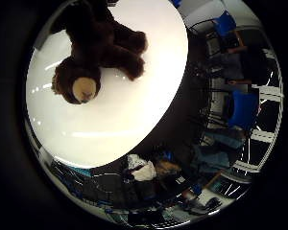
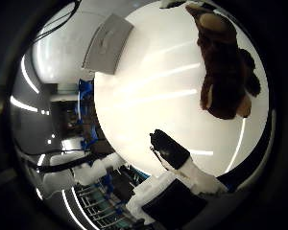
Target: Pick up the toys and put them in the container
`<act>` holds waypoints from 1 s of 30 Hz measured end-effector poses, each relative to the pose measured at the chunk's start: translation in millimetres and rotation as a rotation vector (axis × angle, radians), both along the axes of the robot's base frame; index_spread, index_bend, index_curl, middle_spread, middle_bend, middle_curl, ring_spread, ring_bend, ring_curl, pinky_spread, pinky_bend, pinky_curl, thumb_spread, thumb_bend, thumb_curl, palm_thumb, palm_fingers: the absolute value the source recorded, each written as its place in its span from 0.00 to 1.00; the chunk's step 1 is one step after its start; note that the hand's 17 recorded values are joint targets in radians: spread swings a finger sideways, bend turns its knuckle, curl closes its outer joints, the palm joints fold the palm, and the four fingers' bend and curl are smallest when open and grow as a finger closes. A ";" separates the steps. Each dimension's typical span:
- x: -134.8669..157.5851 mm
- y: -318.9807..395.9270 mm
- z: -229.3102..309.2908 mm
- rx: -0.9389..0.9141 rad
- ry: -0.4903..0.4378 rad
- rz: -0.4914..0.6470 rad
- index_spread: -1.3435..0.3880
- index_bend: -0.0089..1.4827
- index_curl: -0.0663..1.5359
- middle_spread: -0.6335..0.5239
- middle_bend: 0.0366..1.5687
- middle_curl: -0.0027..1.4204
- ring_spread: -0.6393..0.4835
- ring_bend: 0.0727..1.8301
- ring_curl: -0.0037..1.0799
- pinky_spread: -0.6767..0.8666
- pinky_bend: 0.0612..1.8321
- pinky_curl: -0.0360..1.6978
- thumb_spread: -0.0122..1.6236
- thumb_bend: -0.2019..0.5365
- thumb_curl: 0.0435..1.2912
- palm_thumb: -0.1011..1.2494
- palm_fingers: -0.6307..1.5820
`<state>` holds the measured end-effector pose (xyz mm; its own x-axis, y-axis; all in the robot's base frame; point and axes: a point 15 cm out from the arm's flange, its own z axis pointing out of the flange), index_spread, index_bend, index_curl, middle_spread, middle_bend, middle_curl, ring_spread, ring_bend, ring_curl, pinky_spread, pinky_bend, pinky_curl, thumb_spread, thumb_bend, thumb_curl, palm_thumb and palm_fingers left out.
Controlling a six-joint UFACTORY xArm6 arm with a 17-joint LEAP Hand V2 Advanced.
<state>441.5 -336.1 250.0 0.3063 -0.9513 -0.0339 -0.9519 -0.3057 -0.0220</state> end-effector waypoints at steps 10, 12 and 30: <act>28.0 -1.3 -2.5 -0.031 -0.072 -0.006 0.53 0.12 0.23 0.55 0.09 0.21 0.73 0.10 0.24 0.72 0.19 0.19 0.71 0.25 0.23 0.52 0.35; 37.5 -0.7 -5.4 -0.034 -0.095 -0.006 0.53 0.12 0.23 0.54 0.09 0.20 0.72 0.11 0.24 0.72 0.19 0.19 0.71 0.25 0.23 0.53 0.35; 83.7 37.1 -46.4 -0.015 -0.130 0.017 0.53 0.12 0.22 0.53 0.10 0.21 0.70 0.12 0.24 0.74 0.22 0.19 0.70 0.24 0.24 0.54 0.37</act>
<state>525.3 -299.0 203.7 0.3233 -0.9461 0.0212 -0.9360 -0.3230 -0.1397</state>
